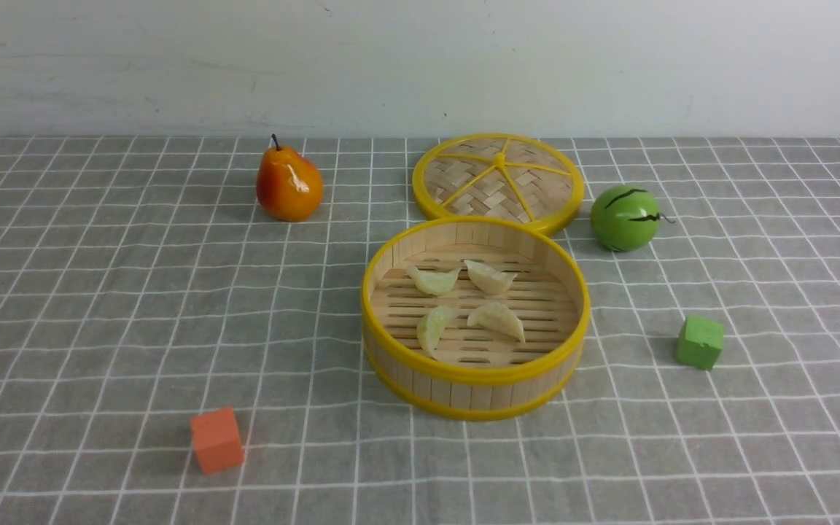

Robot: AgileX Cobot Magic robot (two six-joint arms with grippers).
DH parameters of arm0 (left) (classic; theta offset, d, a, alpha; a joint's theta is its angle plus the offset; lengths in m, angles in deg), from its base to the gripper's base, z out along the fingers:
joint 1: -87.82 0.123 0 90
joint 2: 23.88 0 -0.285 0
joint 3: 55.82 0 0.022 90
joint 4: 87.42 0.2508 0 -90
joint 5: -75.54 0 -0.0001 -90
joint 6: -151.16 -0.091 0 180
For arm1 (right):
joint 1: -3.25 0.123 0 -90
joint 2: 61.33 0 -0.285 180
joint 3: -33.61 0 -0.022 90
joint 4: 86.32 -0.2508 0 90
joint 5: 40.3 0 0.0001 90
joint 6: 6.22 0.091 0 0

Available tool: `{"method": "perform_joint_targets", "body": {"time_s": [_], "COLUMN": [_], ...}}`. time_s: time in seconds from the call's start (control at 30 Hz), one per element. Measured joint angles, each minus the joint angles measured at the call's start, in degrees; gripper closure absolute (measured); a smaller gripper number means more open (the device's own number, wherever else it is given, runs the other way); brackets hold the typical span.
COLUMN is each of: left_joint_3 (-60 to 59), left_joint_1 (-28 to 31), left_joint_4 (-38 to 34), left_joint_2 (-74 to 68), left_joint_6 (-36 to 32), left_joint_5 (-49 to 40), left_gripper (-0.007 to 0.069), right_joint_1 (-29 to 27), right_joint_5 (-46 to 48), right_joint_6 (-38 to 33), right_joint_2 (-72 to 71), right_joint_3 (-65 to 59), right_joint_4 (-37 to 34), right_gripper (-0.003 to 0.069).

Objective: Put the dumplings into the steamer on the table with the grey tablecloth.

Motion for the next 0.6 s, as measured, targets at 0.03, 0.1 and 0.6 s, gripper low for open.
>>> {"method": "perform_joint_targets", "body": {"time_s": [0.03, 0.1, 0.6], "left_joint_3": [0.0, 0.0, 0.0], "left_joint_1": [0.0, 0.0, 0.0], "left_joint_4": [0.0, 0.0, 0.0], "left_joint_2": [0.0, 0.0, 0.0], "left_joint_6": [0.0, 0.0, -0.1], "left_joint_5": [0.0, 0.0, 0.0], "left_gripper": [0.0638, 0.0638, 0.0638], "right_joint_1": [0.0, 0.0, 0.0], "right_joint_5": [0.0, 0.0, 0.0], "right_joint_6": [0.0, 0.0, 0.0], "right_joint_2": [0.0, 0.0, 0.0], "right_joint_3": [0.0, 0.0, 0.0], "right_joint_4": [0.0, 0.0, 0.0], "right_gripper": [0.0550, 0.0545, 0.0523]}}
